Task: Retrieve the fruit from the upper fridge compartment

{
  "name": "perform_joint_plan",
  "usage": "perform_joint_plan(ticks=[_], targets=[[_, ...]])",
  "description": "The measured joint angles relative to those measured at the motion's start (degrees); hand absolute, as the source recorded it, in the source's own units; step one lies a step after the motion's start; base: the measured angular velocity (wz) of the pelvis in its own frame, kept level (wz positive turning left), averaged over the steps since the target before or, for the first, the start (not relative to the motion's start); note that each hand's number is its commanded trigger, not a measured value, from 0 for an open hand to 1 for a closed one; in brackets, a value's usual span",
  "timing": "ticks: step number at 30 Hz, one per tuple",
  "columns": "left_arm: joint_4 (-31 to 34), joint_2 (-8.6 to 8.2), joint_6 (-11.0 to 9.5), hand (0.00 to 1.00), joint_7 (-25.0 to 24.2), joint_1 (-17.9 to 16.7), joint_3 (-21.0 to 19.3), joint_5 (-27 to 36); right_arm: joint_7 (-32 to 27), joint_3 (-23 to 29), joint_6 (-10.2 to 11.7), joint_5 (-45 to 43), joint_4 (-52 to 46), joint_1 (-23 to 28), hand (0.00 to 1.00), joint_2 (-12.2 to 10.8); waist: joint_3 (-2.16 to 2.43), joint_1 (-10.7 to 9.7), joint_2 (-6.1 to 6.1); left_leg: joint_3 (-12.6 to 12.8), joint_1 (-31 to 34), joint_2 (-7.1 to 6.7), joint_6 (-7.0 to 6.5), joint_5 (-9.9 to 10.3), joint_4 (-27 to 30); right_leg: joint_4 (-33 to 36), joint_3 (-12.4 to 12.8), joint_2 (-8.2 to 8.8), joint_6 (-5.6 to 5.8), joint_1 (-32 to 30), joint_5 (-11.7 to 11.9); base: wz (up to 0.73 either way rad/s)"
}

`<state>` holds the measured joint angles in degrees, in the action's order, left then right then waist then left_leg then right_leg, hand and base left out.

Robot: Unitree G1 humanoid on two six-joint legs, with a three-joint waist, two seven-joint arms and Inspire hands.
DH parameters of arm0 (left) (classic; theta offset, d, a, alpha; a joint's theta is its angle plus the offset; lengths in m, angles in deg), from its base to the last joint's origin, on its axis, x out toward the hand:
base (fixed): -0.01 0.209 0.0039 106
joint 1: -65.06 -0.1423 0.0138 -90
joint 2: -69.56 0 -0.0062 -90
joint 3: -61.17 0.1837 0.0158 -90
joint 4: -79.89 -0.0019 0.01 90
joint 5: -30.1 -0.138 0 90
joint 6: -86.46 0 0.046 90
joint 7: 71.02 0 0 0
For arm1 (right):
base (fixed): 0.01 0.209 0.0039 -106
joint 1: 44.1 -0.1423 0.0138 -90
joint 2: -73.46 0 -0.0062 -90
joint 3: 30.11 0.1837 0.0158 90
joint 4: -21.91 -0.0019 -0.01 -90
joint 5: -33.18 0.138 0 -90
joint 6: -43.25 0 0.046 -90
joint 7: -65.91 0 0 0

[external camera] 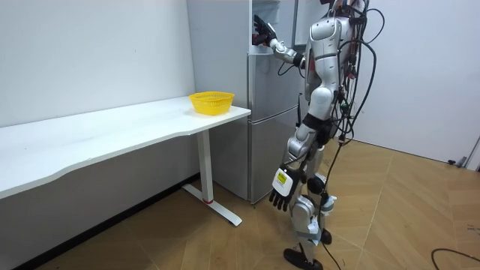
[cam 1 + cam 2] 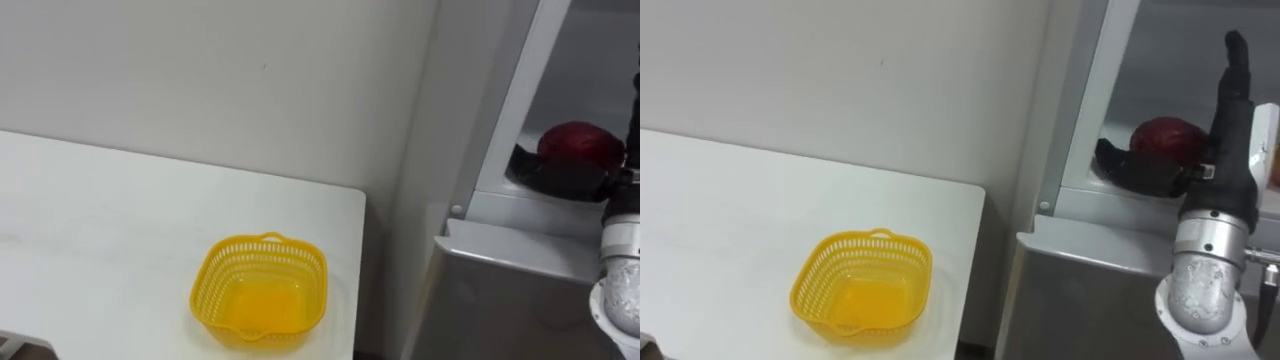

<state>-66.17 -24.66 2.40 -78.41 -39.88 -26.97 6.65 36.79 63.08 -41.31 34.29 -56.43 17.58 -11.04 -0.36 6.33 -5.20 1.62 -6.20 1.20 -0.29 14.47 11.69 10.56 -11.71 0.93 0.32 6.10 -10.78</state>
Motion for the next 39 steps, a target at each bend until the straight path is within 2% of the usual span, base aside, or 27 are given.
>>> perform_joint_plan(ticks=[7,11,16,17,18,19,20,21,25,30,33,39], targets=[[2.2,0.01,0.3,0.00,-0.6,-1.1,0.0,0.3,3.9,0.1,-0.1,2.6,1.4,-0.5,0.00,1.1,0.27,-0.1,0.47,0.0,-0.4,0.00,0.01,0.0,0.1,0.0,-0.1,0.03,-0.02,0.4,0.0,0.00],[2.2,0.00,0.7,0.00,-0.6,-1.0,-0.1,0.2,7.1,0.1,-1.1,2.9,3.6,-1.9,0.00,1.1,0.50,-0.3,0.89,-0.2,-0.4,-0.03,0.01,0.0,0.2,0.0,0.0,0.05,-0.02,0.8,0.0,0.00],[2.2,-0.01,1.3,0.00,-0.8,-1.1,-0.6,0.2,10.2,0.2,-1.8,3.1,4.7,-2.7,0.00,1.6,0.49,-0.4,0.89,-0.2,-0.3,-0.03,0.04,0.0,0.7,0.1,0.0,0.07,-0.08,0.8,0.0,0.00],[2.2,-0.02,1.3,0.00,-1.0,-1.2,-0.6,0.2,11.3,0.3,-1.9,3.1,5.4,-2.9,0.16,1.8,0.50,-0.4,0.82,-0.2,-0.3,-0.03,0.04,0.0,0.8,0.1,-0.1,0.09,-0.08,0.9,0.0,0.00],[2.2,-0.02,1.5,0.00,-1.2,-1.3,-0.6,0.2,12.1,0.3,-1.9,3.1,5.9,-3.1,0.51,2.0,0.50,-0.4,0.69,-0.2,-0.3,-0.03,0.04,0.0,0.9,0.2,-0.1,0.09,-0.09,0.9,0.0,0.00],[2.3,-0.02,1.6,0.00,-1.2,-1.4,-0.6,0.2,12.6,0.3,-2.2,3.1,5.9,-3.1,0.66,2.1,0.48,-0.4,0.67,-0.2,-0.3,-0.03,0.04,0.0,1.0,0.2,-0.1,0.10,-0.10,0.9,0.1,0.00],[2.7,-0.02,2.2,0.00,-1.5,-1.6,-0.6,0.1,13.4,0.3,-2.8,3.2,5.9,-3.1,0.89,2.1,0.48,-0.3,0.59,-0.2,-0.2,-0.02,0.04,0.0,1.1,0.2,-0.1,0.12,-0.14,0.9,0.1,0.00],[3.2,-0.01,2.7,0.00,-1.9,-1.7,-0.6,0.2,14.3,0.4,-3.3,3.6,6.0,-3.2,1.00,2.2,0.45,-0.4,0.55,-0.3,-0.2,-0.02,0.04,0.0,1.1,0.2,-0.1,0.15,-0.16,0.9,0.1,0.00],[3.5,0.09,3.9,0.00,-2.2,-1.2,-0.6,0.1,17.6,0.4,-4.8,4.2,6.5,-3.9,1.00,2.8,0.31,-0.4,0.32,-0.2,0.0,0.01,0.05,0.0,1.2,0.2,-0.1,0.15,-0.23,0.7,0.1,0.00],[3.8,0.22,4.7,0.00,-2.0,-0.4,-1.2,0.2,23.4,0.3,-5.6,4.4,8.1,-4.4,1.00,4.6,0.43,-0.8,-0.62,-0.2,0.6,0.11,0.09,0.0,1.0,0.1,-0.1,-0.01,-0.50,0.3,0.3,0.00],[3.8,0.42,5.4,0.00,-1.9,-0.4,-1.2,0.3,26.3,0.2,-5.6,5.6,10.8,-5.7,1.00,4.7,0.40,-1.3,-0.66,-0.2,-0.3,0.09,0.09,0.0,1.2,0.1,0.0,-0.01,-0.50,1.1,0.3,0.01],[3.8,0.69,6.0,0.00,-1.1,-0.4,-1.2,0.3,28.4,0.5,-6.6,7.5,13.3,-7.2,1.00,4.7,0.35,-1.3,-0.59,-0.3,-1.2,0.15,0.10,0.0,0.8,0.1,0.0,-0.07,-0.50,2.0,0.3,0.00]])
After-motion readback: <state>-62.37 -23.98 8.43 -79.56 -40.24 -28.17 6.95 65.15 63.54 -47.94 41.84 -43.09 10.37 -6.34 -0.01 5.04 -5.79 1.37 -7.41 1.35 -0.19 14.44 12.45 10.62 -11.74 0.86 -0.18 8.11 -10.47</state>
